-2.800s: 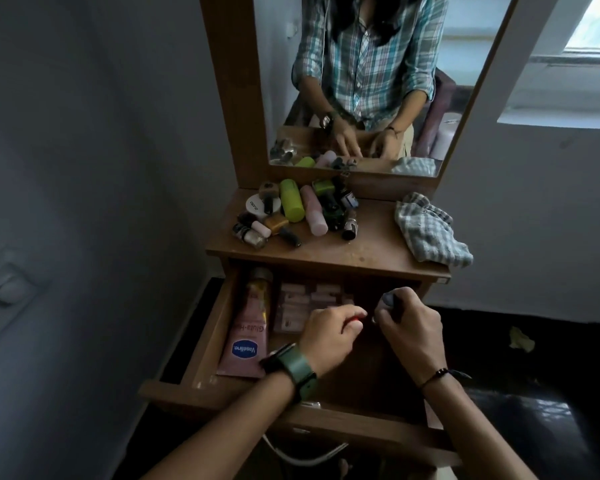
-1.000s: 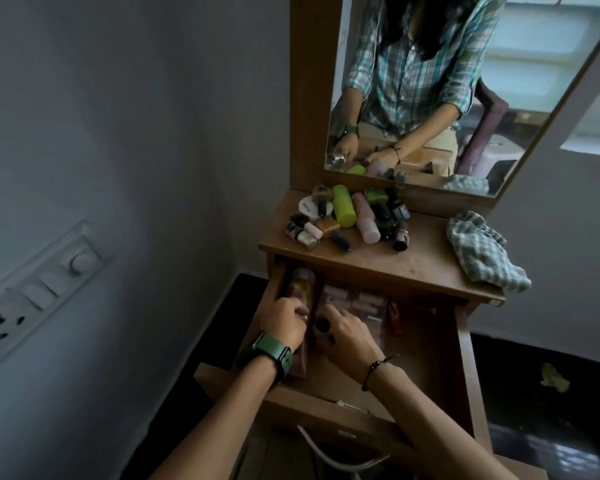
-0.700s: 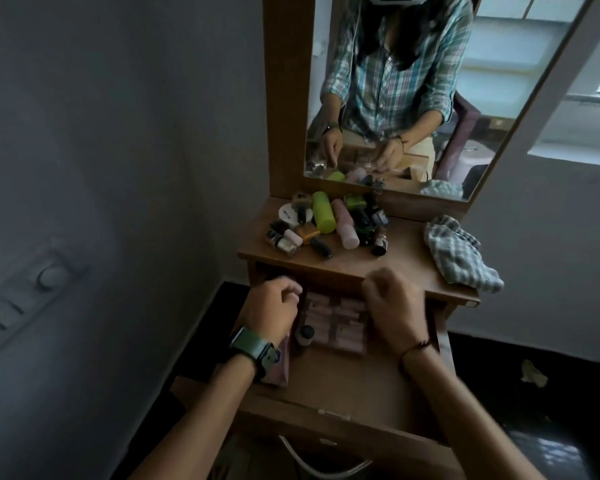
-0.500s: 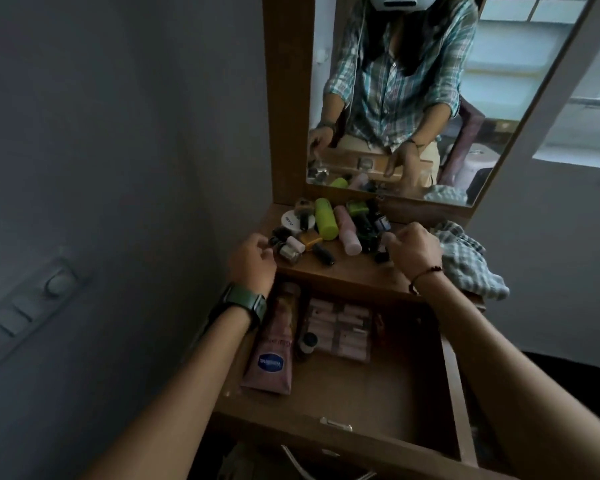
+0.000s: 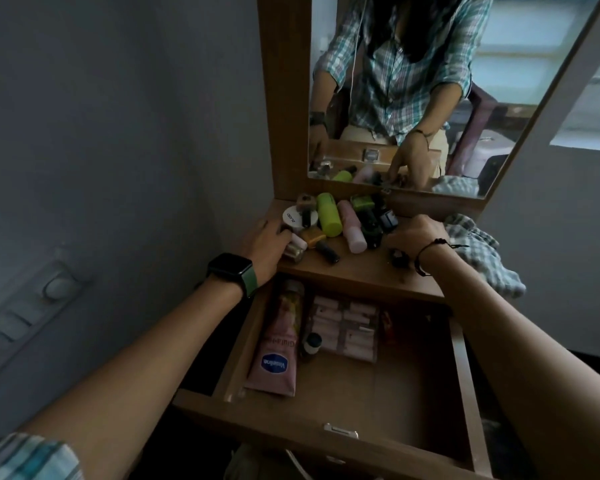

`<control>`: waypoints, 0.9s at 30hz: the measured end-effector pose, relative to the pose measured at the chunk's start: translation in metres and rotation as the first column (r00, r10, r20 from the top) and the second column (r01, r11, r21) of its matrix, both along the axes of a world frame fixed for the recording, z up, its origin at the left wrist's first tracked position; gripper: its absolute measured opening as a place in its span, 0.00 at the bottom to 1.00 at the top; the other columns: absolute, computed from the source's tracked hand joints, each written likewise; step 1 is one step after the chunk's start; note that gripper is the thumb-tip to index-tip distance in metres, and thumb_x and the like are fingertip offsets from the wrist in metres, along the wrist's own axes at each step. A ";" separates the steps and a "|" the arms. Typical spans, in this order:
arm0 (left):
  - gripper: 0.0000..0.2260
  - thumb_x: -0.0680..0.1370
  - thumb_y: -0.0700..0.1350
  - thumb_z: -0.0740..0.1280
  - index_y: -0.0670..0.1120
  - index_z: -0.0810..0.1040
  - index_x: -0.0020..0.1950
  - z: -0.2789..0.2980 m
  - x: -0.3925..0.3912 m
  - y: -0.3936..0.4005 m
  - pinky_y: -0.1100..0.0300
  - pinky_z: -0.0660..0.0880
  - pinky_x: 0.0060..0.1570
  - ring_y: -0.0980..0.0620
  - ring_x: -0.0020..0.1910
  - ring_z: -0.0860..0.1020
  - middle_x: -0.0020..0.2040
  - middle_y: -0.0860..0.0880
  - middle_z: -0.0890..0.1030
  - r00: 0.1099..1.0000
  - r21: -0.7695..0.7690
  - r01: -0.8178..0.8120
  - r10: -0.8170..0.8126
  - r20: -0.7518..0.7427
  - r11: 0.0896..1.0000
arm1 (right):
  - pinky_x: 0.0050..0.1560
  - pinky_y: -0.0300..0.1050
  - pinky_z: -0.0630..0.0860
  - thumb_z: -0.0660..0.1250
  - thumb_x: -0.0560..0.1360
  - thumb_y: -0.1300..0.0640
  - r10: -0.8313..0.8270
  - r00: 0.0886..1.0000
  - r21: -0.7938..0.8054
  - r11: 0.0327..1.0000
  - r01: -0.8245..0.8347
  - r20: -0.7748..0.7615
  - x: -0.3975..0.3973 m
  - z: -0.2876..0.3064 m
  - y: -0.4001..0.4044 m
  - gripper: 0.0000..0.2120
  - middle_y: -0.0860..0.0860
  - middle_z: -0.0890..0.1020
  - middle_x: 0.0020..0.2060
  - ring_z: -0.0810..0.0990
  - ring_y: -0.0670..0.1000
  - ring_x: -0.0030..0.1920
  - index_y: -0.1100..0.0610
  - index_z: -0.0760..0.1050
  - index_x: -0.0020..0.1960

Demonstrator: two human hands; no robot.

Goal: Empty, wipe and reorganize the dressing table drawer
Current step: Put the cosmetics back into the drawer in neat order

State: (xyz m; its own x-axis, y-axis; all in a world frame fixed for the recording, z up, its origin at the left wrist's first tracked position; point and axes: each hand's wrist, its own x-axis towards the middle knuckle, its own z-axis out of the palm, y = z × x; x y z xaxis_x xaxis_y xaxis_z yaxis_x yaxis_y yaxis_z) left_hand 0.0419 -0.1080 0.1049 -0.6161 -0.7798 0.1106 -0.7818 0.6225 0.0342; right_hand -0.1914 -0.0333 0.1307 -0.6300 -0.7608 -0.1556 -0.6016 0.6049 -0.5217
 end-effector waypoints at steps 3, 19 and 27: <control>0.18 0.78 0.38 0.60 0.46 0.70 0.68 0.003 0.001 -0.001 0.54 0.66 0.61 0.43 0.65 0.67 0.67 0.42 0.68 0.998 0.000 0.064 -0.064 0.015 0.998 | 0.31 0.44 0.73 0.70 0.69 0.53 0.035 0.999 -0.022 0.999 -0.035 0.007 0.004 0.004 0.007 0.11 0.55 0.78 0.32 0.76 0.55 0.38 0.62 0.79 0.39; 0.13 0.79 0.31 0.55 0.47 0.73 0.50 -0.030 0.001 0.129 0.61 0.69 0.37 0.52 0.38 0.72 0.42 0.46 0.80 0.294 0.760 0.476 0.735 -0.612 0.442 | 0.43 0.51 0.76 0.70 0.70 0.62 0.248 0.800 -0.447 0.894 0.027 0.546 0.074 -0.063 0.115 0.07 0.52 0.79 0.35 0.77 0.51 0.37 0.53 0.74 0.37; 0.14 0.73 0.37 0.66 0.55 0.70 0.50 -0.045 -0.004 0.129 0.53 0.75 0.55 0.48 0.53 0.77 0.54 0.46 0.79 0.771 0.675 0.175 0.326 -0.547 0.717 | 0.46 0.42 0.76 0.72 0.68 0.61 0.353 0.922 -0.326 0.900 -0.290 0.156 0.088 -0.081 0.132 0.12 0.50 0.82 0.42 0.81 0.50 0.44 0.59 0.76 0.50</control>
